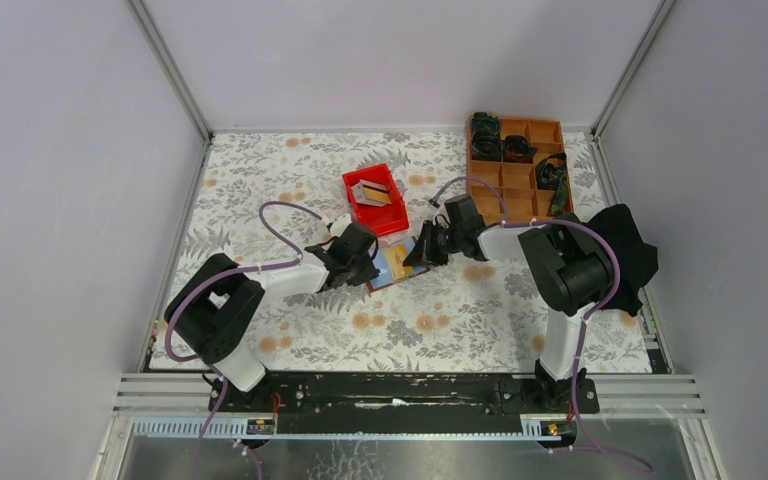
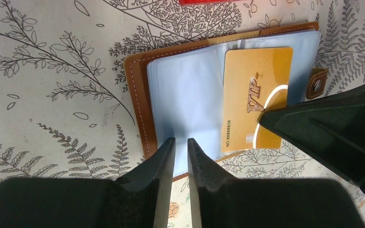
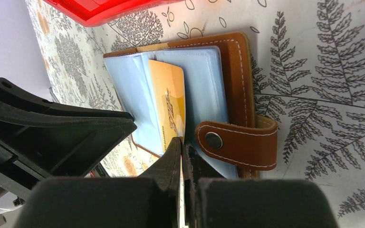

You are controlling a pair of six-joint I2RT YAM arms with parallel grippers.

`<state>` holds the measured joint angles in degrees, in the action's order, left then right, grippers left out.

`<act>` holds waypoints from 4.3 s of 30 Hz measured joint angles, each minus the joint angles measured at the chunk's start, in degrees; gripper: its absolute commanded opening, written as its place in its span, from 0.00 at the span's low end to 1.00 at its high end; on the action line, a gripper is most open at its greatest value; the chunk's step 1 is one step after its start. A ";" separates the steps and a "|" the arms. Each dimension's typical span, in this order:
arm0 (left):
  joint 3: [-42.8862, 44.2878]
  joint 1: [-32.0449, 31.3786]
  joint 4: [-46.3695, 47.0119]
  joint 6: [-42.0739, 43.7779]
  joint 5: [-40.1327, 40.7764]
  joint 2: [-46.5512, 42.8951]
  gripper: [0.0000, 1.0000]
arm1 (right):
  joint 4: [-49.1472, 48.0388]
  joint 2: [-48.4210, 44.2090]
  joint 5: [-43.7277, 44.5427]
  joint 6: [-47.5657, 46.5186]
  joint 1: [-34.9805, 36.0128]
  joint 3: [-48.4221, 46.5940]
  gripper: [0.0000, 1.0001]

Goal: Put the credit cards into the card holder
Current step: Open the card holder at the center of the board, then insert the credit card into the card holder.

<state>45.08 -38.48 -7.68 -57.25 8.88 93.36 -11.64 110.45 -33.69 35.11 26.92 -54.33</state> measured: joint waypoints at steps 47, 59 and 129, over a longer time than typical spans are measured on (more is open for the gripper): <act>-1.18 -0.50 0.79 -1.40 0.85 -0.46 0.25 | -2.62 -3.21 -1.51 5.73 -0.68 2.97 0.00; -1.18 -0.48 0.76 -1.81 0.85 -0.33 0.25 | -5.90 -2.10 -3.17 7.13 -0.72 2.97 0.00; 2.95 -3.21 -8.50 -3.58 3.30 0.07 0.25 | -0.87 1.07 -3.45 -13.88 2.01 -2.08 0.00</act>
<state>48.03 -41.69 -16.19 -60.84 12.19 93.43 -12.51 111.53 -37.15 21.23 28.93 -56.40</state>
